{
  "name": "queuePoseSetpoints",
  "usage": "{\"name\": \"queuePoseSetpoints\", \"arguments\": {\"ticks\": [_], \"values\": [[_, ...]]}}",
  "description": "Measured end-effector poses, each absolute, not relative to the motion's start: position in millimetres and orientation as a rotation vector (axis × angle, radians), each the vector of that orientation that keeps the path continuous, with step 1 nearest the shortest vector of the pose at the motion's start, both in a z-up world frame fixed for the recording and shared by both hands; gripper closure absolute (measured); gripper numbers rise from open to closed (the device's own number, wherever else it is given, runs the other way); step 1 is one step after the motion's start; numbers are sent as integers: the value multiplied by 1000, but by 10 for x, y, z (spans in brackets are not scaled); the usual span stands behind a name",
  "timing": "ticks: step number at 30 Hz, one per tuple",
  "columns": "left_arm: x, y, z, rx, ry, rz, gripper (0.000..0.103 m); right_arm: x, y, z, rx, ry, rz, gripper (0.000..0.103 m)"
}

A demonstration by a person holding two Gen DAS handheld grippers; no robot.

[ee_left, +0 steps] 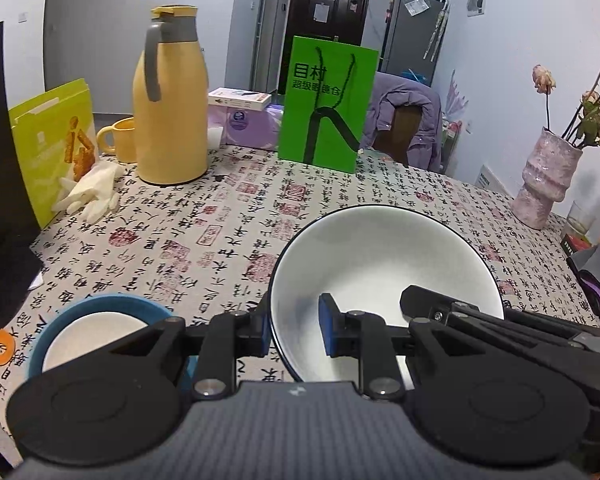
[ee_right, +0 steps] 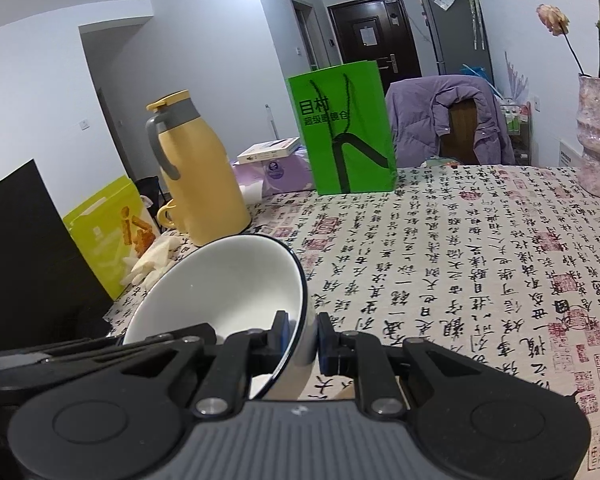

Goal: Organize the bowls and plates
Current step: 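Carry the white bowl with both grippers over the nested blue bowl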

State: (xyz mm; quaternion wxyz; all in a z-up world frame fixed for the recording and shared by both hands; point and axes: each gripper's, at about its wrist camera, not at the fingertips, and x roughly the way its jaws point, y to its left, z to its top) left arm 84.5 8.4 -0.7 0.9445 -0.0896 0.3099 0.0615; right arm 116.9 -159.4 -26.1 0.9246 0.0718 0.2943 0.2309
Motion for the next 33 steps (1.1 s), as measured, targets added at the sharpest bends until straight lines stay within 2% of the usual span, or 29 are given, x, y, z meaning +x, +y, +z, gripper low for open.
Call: {"name": "queuePoseSetpoints", "arguments": {"ticks": [33], "values": [[425,699,3,-240,602,187,80,879,-938,-238,99,597,548,88]]}}
